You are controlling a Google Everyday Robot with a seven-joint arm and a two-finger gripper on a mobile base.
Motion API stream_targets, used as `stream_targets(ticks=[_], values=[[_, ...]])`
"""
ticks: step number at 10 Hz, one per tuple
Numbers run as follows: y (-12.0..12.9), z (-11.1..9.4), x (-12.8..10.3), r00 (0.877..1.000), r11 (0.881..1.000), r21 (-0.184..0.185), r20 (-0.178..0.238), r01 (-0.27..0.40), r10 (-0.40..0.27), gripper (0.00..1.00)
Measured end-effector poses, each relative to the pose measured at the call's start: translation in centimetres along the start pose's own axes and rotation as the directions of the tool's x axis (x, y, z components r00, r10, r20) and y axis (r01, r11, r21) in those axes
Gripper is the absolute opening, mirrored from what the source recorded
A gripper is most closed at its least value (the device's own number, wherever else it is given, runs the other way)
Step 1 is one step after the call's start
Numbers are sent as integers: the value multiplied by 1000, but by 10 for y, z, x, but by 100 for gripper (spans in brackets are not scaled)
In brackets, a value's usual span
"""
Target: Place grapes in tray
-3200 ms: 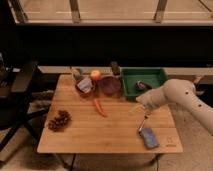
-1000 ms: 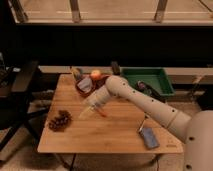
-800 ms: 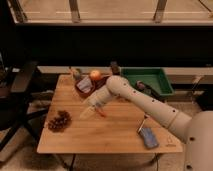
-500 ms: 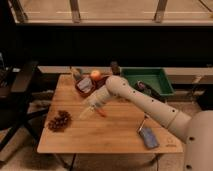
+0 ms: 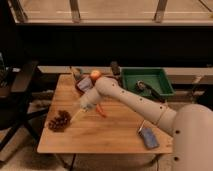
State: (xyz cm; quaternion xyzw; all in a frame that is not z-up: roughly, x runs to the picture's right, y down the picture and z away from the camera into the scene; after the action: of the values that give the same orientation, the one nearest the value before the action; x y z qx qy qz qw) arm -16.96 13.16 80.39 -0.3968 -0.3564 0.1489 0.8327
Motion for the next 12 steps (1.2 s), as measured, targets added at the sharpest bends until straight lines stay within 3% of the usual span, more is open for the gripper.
stream_targets(ticks=[7,9,12], values=[[-32,49,-1,1000,997,76,-2,29,-29,66],[-36,60,-2,999,997,74,16,32,-33,66],[-35,83,-5,998,999,35,49,39,-41,66]])
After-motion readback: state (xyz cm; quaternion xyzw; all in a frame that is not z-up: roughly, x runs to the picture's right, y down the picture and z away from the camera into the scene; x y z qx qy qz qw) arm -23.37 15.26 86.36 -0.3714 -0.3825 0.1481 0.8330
